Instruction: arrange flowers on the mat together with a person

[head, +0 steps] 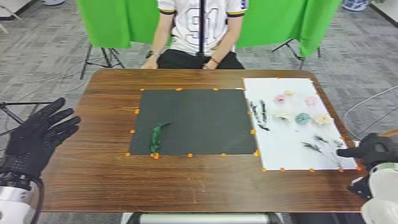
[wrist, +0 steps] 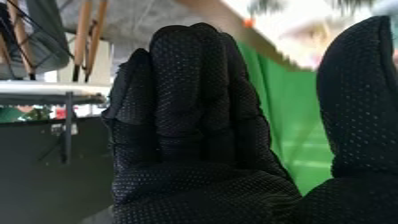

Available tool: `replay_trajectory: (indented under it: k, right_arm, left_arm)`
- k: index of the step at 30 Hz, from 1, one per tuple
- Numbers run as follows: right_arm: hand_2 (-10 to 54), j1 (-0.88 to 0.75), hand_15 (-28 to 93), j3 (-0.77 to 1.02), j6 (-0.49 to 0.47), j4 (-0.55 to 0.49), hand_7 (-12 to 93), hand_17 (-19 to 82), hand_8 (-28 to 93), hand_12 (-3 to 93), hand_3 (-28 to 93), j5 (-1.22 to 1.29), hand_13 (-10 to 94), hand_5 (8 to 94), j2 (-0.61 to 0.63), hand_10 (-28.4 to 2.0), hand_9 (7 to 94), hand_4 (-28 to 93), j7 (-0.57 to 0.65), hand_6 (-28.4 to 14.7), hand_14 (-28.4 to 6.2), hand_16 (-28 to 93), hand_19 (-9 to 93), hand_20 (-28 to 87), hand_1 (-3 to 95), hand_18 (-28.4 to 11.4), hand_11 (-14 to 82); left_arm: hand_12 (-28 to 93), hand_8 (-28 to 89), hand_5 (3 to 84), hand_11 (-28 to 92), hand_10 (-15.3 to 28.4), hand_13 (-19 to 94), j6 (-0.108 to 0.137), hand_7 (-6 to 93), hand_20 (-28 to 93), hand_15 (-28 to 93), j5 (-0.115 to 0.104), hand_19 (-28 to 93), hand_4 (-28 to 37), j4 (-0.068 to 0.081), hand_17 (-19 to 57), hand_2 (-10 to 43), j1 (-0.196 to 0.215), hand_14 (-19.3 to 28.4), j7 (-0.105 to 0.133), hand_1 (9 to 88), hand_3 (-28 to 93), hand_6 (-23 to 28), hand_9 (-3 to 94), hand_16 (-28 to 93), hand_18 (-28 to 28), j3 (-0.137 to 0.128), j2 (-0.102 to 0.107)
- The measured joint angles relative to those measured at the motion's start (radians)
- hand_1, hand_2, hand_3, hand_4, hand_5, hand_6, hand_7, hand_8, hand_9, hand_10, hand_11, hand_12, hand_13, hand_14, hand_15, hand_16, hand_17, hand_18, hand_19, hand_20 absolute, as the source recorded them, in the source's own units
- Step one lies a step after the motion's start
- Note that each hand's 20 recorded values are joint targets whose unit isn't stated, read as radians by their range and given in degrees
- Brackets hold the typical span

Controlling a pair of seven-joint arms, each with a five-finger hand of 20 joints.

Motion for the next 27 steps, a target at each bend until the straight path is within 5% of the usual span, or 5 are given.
replay_trajectory:
  k: [16,23,27]
  right_arm:
    - [-9.5,0.024,66,-0.054,0.046,0.067,29,40,-9,35.7,34,0.029,64,60.0,-0.009,-14.2,65.5,-28,-0.022,-6.3,-11.6,27,82,38,51.0,-16.8,45.2]
    - [-9.5,0.056,62,-0.101,0.062,0.098,32,45,-11,35.7,12,-0.040,75,71.3,0.004,-10.2,78.4,-19,-0.020,-1.9,-8.6,30,85,42,64.6,-17.5,42.8]
    - [-9.5,0.063,64,-0.138,0.112,0.125,33,47,-11,36.7,12,-0.106,79,75.6,0.016,-9.2,82.5,-18,-0.028,-0.3,-7.6,32,89,44,66.9,-17.6,44.4]
  left_arm:
    - [20,-8,33.2,20,12.9,25,0.000,15.5,16,33,0.000,48,-23.9,0.000,-7.1,0.3,0.000,15.6,0.000,26.2,71,4.3,29.6,3,23.2,0.000,0.000]
    - [20,-8,33.2,20,12.9,25,0.000,15.5,16,33,0.000,48,-23.9,0.000,-7.1,0.1,0.000,15.7,0.000,26.1,71,4.3,29.6,3,23.2,0.000,0.000]
    - [20,-8,33.2,20,12.9,25,0.000,15.4,16,33,0.000,48,-24.1,0.000,-7.1,0.1,0.000,15.7,0.000,26.1,71,4.3,29.6,3,23.2,0.000,0.000]
